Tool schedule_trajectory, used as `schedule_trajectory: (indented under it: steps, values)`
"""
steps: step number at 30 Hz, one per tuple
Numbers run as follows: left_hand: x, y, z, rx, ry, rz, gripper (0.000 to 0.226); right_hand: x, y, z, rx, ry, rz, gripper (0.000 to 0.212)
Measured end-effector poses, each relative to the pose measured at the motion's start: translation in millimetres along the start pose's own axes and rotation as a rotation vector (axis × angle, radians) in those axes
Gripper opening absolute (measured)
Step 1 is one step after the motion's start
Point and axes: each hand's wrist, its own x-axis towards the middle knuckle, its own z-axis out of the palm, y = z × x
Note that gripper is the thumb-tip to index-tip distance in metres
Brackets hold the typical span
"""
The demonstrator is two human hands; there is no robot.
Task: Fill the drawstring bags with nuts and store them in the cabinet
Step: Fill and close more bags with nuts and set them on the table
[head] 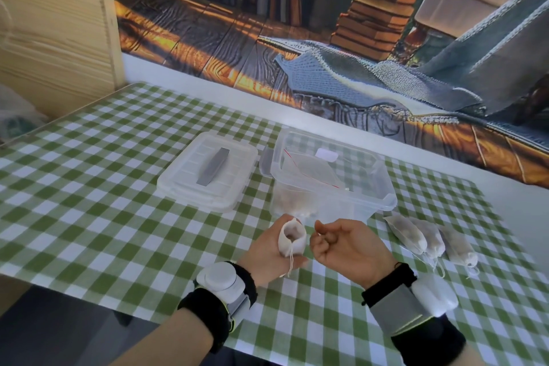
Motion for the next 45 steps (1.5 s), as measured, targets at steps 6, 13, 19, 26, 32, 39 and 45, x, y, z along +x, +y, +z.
schedule_trajectory:
  steps: [6,13,19,26,32,39,45]
  values:
    - [-0.2,-1.4,0.6,-0.012,0.007,0.012,0.038,-6.8,2.2,-0.1,-0.196,-0.028,-0.143,0.015]
    - [1.3,-3.5,1.4,0.035,0.022,0.027,0.039,-11.7,18.4,12.7,-1.317,0.048,-0.805,0.02]
    - [-1.0,0.9,1.3,-0.023,0.008,0.036,0.045,-8.9,25.8,16.4,-1.528,0.016,-0.832,0.029]
    - [2.8,-7.0,2.9,0.002,0.009,0.018,0.036,-11.8,26.2,16.3,-1.357,0.053,-0.853,0.033]
    - [2.3,-7.2,1.5,-0.009,0.025,0.034,0.041,-16.8,25.3,17.7,-1.068,0.016,-0.962,0.021]
    - [5.0,-5.1,2.3,-0.042,0.032,0.001,0.052,-15.5,28.7,20.3,-1.13,-0.064,-0.932,0.022]
    - [4.2,-1.8,2.8,-0.105,0.032,-0.013,0.046,-10.9,29.6,18.1,-1.236,0.032,-0.914,0.022]
